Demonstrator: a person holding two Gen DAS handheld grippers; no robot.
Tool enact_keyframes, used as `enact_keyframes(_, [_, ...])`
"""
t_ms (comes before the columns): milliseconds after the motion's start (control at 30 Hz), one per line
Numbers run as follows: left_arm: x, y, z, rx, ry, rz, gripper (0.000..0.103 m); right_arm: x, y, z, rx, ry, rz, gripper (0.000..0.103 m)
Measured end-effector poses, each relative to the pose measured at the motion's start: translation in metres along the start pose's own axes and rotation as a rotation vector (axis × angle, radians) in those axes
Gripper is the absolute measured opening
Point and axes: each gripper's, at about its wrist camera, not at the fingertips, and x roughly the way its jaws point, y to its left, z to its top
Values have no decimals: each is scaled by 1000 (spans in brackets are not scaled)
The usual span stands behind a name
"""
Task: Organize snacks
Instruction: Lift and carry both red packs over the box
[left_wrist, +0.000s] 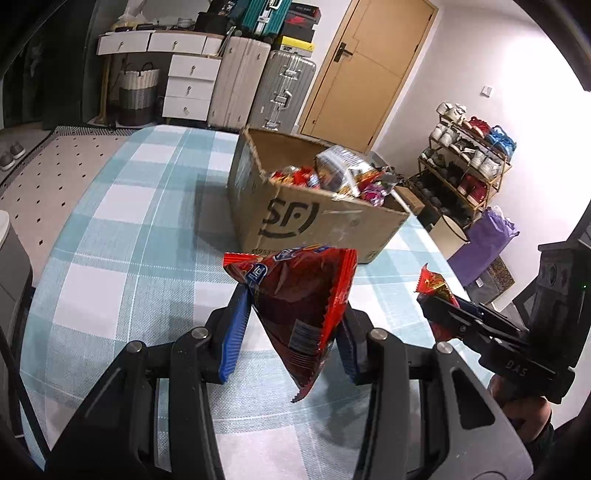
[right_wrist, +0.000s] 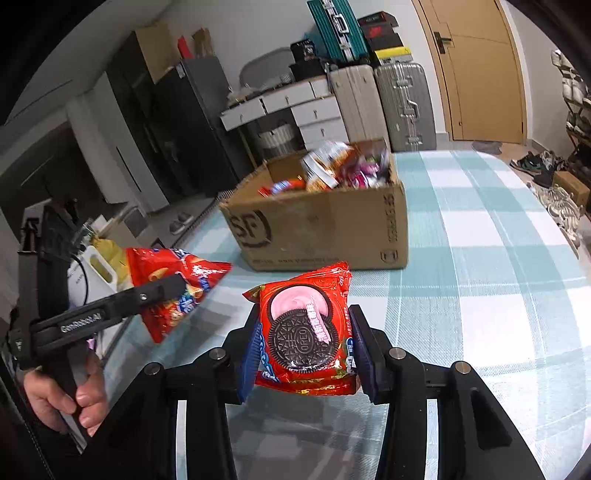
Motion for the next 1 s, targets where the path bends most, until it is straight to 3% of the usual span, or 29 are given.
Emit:
enact_keyframes(100, [-10,-5,5,5,-23,-30,40,-3,15,4,-13,-25,20,44])
enact_keyframes(500, [-35,-35,38,66,-75,-33,40,-32,40,32,-81,-93,50,44])
enact_keyframes(1000, [-7,-50,118,106,-65,-13,40,-15,51,116,-166,-105,71,44])
